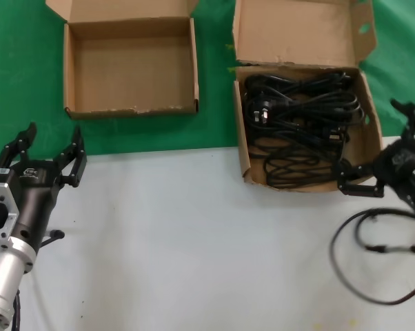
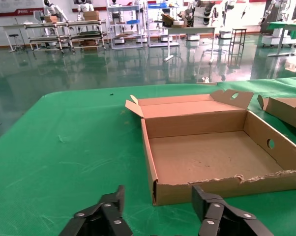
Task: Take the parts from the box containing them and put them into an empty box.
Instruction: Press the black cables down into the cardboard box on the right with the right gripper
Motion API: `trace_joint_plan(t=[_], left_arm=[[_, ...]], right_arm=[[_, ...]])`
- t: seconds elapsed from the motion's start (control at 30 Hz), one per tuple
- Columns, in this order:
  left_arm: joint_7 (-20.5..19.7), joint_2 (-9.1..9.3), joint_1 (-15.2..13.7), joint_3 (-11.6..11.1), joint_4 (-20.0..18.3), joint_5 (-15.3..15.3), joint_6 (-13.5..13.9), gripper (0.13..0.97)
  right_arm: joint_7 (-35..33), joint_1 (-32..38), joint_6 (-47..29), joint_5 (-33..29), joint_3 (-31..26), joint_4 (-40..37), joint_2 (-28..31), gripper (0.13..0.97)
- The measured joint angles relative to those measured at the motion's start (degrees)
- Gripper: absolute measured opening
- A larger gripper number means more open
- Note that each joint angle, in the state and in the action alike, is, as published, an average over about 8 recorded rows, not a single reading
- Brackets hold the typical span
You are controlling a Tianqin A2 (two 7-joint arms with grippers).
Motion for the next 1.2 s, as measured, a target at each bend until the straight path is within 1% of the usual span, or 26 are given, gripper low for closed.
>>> trace_joint_plan(t=[0.17,0.2,0.3,0.47,0.53,0.77,0.97,1.2], left_arm=[[0.0,0.0,0.0,0.0,0.0,0.0,0.0,0.48],[0.0,0.0,0.0,0.0,0.0,0.0,0.0,0.48],[0.0,0.0,0.0,0.0,0.0,0.0,0.0,0.414],[0.0,0.0,0.0,0.0,0.0,0.0,0.0,0.304],[0.0,0.0,0.0,0.0,0.0,0.0,0.0,0.29],[0.0,0.0,0.0,0.0,0.0,0.0,0.0,0.192],[0.0,0.0,0.0,0.0,0.0,0.0,0.0,0.181],[0.0,0.0,0.0,0.0,0.0,0.0,0.0,0.146]], right_arm=[[-4.8,4.8,-6.3,-2.7,-2.2,-0.1,5.1,0.966],[-5.6,5.9,-7.5,-3.3,-2.9,-0.2,6.0,0.966],[-7.2,9.2,-10.7,-5.7,-5.1,-0.6,8.1,0.966],[-7.0,15.2,-15.5,-11.6,-9.0,-1.4,10.4,0.966],[-6.1,17.6,-17.2,-14.3,-10.6,-1.9,10.7,0.966],[-3.9,26.1,-22.1,-22.3,-14.9,-5.1,9.7,0.966],[-4.2,32.4,-24.7,-26.6,-17.9,-9.4,7.1,0.966],[-5.9,37.9,-26.1,-29.1,-20.6,-15.0,3.7,0.951]])
